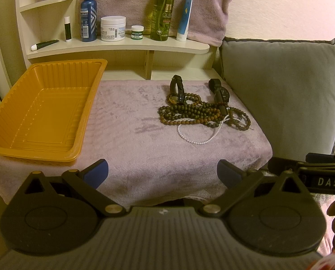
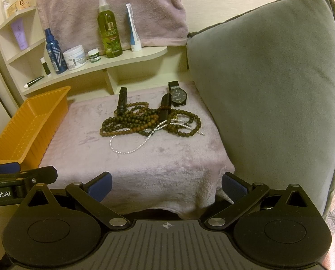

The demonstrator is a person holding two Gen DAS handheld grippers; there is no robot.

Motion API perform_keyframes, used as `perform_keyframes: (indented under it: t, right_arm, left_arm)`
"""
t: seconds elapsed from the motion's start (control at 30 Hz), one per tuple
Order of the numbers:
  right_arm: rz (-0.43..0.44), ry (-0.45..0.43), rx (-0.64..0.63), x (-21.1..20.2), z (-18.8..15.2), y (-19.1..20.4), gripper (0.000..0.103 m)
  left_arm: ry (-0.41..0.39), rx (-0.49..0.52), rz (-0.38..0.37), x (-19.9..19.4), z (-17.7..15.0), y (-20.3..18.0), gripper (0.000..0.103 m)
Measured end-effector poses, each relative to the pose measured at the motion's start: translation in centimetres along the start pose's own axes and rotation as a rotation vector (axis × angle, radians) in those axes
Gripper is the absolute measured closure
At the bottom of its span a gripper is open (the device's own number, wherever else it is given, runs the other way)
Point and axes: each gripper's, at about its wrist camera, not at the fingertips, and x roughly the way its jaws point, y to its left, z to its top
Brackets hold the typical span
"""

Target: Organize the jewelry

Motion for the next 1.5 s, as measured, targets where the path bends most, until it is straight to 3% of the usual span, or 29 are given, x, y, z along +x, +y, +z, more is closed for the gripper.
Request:
perform_keyframes:
  t: [0.93, 1.07, 1.33, 1.5]
  right_arm:
    - [0.001, -0.002, 0.001, 0.3, -0.4, -0.3, 0.000]
    - [0.002, -0.004, 0.002, 0.0, 0.0, -0.1, 0.000]
    - [0.006, -0.007, -0.004, -0.1, 0.5, 0.2, 0.000]
    - [0.006, -0.008, -0.013, 1.2, 0.6, 0.3, 0.000]
  left_arm:
    - [0.001, -0.001, -0.002, 0.0, -0.2, -0.1, 0.001]
    - [-0.040, -0.013, -0.012, -0.7, -0.3, 0.0, 0.004]
    - [-0.176, -0.119, 0.027, -3.1, 1.6, 4.3, 0.004]
    - [-0.213, -0.190, 0.115, -4.1, 2.6, 9.7, 0.004]
